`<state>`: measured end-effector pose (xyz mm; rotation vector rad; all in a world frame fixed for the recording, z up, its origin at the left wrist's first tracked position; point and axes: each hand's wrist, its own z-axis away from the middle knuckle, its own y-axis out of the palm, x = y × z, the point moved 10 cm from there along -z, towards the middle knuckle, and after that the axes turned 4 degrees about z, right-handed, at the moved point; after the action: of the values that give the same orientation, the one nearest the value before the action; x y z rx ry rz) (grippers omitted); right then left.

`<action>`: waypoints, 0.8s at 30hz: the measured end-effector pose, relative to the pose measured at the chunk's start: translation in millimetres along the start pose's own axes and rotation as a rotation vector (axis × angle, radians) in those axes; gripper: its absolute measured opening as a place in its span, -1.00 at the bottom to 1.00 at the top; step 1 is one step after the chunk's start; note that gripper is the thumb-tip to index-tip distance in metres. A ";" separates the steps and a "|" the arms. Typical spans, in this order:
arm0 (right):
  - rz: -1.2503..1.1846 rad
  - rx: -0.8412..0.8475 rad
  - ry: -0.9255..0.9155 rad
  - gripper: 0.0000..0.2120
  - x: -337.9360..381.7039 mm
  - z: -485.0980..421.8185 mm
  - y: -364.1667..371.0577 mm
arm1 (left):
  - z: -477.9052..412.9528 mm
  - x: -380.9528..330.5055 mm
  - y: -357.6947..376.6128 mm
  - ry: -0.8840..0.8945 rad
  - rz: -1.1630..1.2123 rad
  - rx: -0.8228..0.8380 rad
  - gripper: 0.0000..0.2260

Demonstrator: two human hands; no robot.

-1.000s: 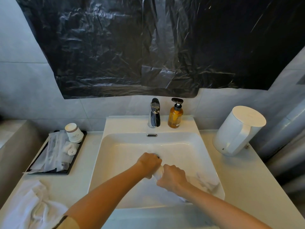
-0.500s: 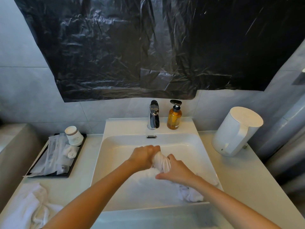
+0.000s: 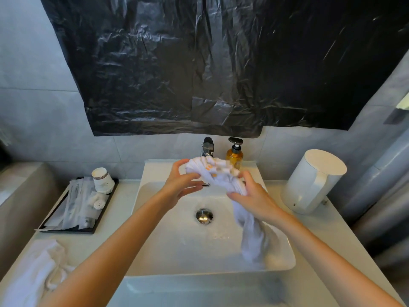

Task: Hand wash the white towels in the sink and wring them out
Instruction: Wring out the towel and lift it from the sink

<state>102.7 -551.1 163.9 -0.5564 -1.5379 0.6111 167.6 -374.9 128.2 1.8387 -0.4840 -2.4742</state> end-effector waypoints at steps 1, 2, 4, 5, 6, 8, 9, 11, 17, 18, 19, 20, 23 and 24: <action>-0.043 -0.041 -0.042 -0.68 14.9 -0.7 -11.6 | 5.7 -4.7 1.9 -0.010 0.033 0.024 -0.53; -0.086 -0.083 -0.080 -0.69 29.2 -1.3 -23.0 | 12.5 -12.1 4.4 0.005 0.055 0.050 -0.54; -0.169 -0.152 -0.145 -0.70 58.2 -2.4 -41.7 | 25.8 -31.6 9.6 0.063 0.053 0.105 -0.53; -0.206 -0.177 -0.169 -0.70 71.8 -3.2 -49.1 | 32.1 -41.7 12.8 0.081 0.018 0.143 -0.53; -0.236 -0.199 -0.189 -0.70 85.2 -4.6 -54.8 | 39.5 -50.7 17.6 0.077 -0.041 0.191 -0.53; -0.290 -0.217 -0.198 -0.70 108.4 -8.4 -60.1 | 57.7 -60.7 27.0 -0.002 -0.194 0.278 -0.56; -0.320 -0.213 -0.190 -0.69 117.4 -11.1 -59.9 | 66.7 -62.6 31.3 -0.037 -0.262 0.315 -0.57; -0.357 -0.184 -0.171 -0.67 133.1 -17.5 -55.2 | 79.0 -68.8 37.7 -0.005 -0.365 0.368 -0.63; -0.326 0.005 -0.120 -0.57 161.5 -31.9 -16.3 | 90.9 -82.5 -6.5 0.207 -0.454 0.074 -0.41; -0.308 0.032 -0.125 -0.58 164.4 -31.4 -12.0 | 93.7 -81.9 -14.4 0.213 -0.427 0.039 -0.46; -0.290 0.046 -0.148 -0.58 168.0 -30.6 -10.8 | 96.3 -84.9 -22.1 0.238 -0.421 0.002 -0.54; -0.281 0.047 -0.184 -0.58 172.6 -30.0 -11.8 | 99.3 -91.6 -29.8 0.277 -0.431 -0.040 -0.62; -0.328 0.050 -0.295 -0.57 189.1 -28.9 -14.8 | 115.1 -121.3 -58.5 0.400 -0.383 -0.174 -0.80; -0.354 0.053 -0.313 -0.57 195.4 -29.3 -14.0 | 121.1 -131.3 -68.2 0.438 -0.353 -0.211 -0.83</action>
<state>121.4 -428.2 318.1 -0.1423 -1.8552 0.4770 105.5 -255.5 264.0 2.4384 0.1249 -2.0800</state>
